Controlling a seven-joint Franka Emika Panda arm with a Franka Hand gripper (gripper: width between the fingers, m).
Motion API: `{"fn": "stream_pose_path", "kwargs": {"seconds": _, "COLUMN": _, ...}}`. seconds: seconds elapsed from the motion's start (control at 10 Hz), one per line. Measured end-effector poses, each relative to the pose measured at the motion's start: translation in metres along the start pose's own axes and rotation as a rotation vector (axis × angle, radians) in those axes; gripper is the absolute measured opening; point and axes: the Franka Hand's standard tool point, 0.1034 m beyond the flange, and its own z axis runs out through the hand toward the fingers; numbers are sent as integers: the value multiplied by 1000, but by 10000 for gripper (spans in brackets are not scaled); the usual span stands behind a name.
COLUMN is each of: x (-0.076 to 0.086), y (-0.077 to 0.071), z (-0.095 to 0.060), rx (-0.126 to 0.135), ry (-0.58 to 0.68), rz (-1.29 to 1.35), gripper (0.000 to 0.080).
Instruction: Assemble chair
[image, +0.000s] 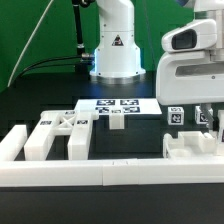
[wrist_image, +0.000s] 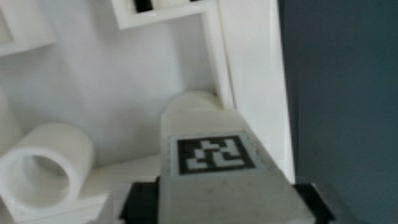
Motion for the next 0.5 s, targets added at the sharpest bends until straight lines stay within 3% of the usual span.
{"fn": "stream_pose_path", "kwargs": {"seconds": 0.3, "x": 3, "y": 7, "z": -1, "rx": 3, "ry": -18, "rz": 339, "gripper": 291}}
{"fn": "stream_pose_path", "kwargs": {"seconds": 0.5, "x": 2, "y": 6, "z": -1, "rx": 19, "ry": -34, "rz": 635, "gripper": 291}}
